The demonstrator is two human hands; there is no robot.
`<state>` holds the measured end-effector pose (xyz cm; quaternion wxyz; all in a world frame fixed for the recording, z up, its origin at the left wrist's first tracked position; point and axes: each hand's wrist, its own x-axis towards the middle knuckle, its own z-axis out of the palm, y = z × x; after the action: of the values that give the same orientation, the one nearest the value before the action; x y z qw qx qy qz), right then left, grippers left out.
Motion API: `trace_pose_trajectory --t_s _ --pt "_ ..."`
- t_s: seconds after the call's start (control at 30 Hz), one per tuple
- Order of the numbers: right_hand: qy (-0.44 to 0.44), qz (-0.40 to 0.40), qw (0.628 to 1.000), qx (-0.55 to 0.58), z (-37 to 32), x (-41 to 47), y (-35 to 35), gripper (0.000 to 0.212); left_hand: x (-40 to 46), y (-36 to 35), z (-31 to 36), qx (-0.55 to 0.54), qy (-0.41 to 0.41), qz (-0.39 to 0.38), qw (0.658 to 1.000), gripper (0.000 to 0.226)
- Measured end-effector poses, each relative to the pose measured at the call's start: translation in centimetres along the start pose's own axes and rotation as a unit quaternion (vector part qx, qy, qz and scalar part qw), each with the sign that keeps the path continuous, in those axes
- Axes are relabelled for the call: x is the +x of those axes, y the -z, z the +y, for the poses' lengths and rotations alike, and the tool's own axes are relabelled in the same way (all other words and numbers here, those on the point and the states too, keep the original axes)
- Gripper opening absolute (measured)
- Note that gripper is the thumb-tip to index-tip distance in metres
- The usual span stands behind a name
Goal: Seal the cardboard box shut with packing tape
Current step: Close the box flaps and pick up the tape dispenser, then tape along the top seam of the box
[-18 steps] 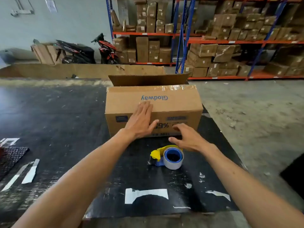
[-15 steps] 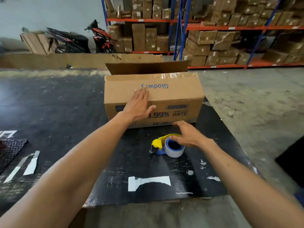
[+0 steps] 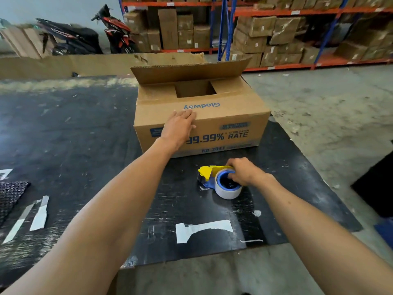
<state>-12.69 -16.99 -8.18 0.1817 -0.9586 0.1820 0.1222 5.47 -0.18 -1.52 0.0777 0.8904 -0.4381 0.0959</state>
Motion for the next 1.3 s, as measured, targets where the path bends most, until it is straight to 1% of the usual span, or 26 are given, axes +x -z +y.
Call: trace_pose_trajectory --t_s 0.07,0.13,0.2,0.23,0.27,0.33,0.4,0.47,0.57,0.7,0.83,0.93,0.97,1.0,1.03,1.07,1.1,1.13,1.17,1.2,1.23,1.27,1.3 --pt "-0.003 -0.023 0.999 0.031 -0.2 -0.5 0.6 0.024 0.2 0.5 -0.3 -0.011 -0.004 -0.009 1.000 0.047" --pt "-0.003 -0.019 0.995 0.094 0.1 -0.7 1.5 0.020 0.2 0.5 -0.6 -0.022 -0.012 -0.013 1.000 0.046" --pt "0.002 -0.014 0.981 0.192 0.1 -1.1 3.1 0.017 0.2 0.2 -1.0 -0.016 -0.024 -0.015 0.999 0.044" --pt "0.007 -0.013 0.968 0.252 0.0 -1.3 4.0 0.016 0.4 0.3 -1.3 -0.009 -0.034 -0.018 0.999 0.044" --pt "0.016 0.002 0.954 0.298 -0.2 -1.3 5.0 0.016 0.6 0.4 -1.6 -0.004 -0.045 -0.025 0.999 0.045" --pt "0.043 0.069 0.937 0.340 -0.8 -1.1 7.4 0.019 1.2 0.9 -2.3 0.004 -0.066 -0.041 0.997 0.049" --pt "0.055 0.132 0.912 0.385 -1.4 -0.3 10.0 0.020 1.9 1.4 -2.9 0.001 -0.070 -0.066 0.995 0.054" --pt "0.075 0.158 0.888 0.426 -1.8 1.1 12.3 0.017 2.6 1.6 -3.5 0.009 -0.060 -0.097 0.993 0.057" --pt "0.101 0.185 0.872 0.442 -2.7 3.8 15.1 0.020 3.4 1.9 -4.1 0.030 -0.061 -0.134 0.989 0.059" --pt "0.113 0.206 0.855 0.462 -4.9 7.8 16.9 0.015 3.5 2.9 -4.0 0.030 -0.071 -0.147 0.986 0.059" --pt "0.115 0.214 0.852 0.464 -7.2 11.0 16.2 0.016 3.7 3.3 -4.4 -0.009 -0.050 -0.155 0.987 0.060" --pt "0.124 0.192 0.851 0.473 -7.9 12.6 14.8 0.019 4.2 4.1 -4.7 -0.034 -0.027 -0.172 0.984 0.058" --pt "0.129 0.185 0.852 0.472 -8.0 13.0 14.4 0.020 4.5 4.7 -4.7 -0.035 -0.019 -0.180 0.983 0.056" --pt "0.135 0.181 0.852 0.472 -7.8 13.3 14.2 0.021 4.9 5.0 -5.0 -0.059 -0.004 -0.182 0.982 0.052" --pt "0.137 0.180 0.853 0.471 -7.6 13.5 14.1 0.020 5.2 5.2 -5.4 -0.117 0.022 -0.173 0.978 0.044" --pt "0.136 0.182 0.852 0.472 -7.2 13.8 14.0 0.019 5.3 5.4 -5.6 -0.198 0.052 -0.136 0.969 0.034" --pt "0.134 0.186 0.848 0.478 -6.9 14.0 14.0 0.018 5.5 5.3 -5.9 -0.253 0.077 -0.056 0.963 0.028" --pt "0.132 0.187 0.844 0.484 -6.6 14.2 13.9 0.017 5.8 5.1 -6.3 -0.263 0.092 0.061 0.959 0.025" --pt "0.131 0.185 0.843 0.488 -6.4 14.4 13.9 0.016 6.4 5.0 -6.6 -0.226 0.099 0.186 0.951 0.022" --pt "0.132 0.183 0.842 0.490 -6.3 14.6 13.8 0.016 7.1 5.1 -6.9 -0.165 0.100 0.278 0.941 0.023" --pt "0.137 0.183 0.839 0.493 -6.3 14.7 13.8 0.016 8.1 5.4 -7.1 -0.095 0.100 0.322 0.937 0.033" --pt "0.142 0.183 0.838 0.495 -6.3 15.0 13.7 0.015 9.2 5.6 -7.3 -0.032 0.101 0.308 0.946 0.046" --pt "0.146 0.182 0.838 0.493 -6.4 15.1 13.7 0.015 10.3 6.0 -7.6 0.025 0.101 0.258 0.961 0.057"
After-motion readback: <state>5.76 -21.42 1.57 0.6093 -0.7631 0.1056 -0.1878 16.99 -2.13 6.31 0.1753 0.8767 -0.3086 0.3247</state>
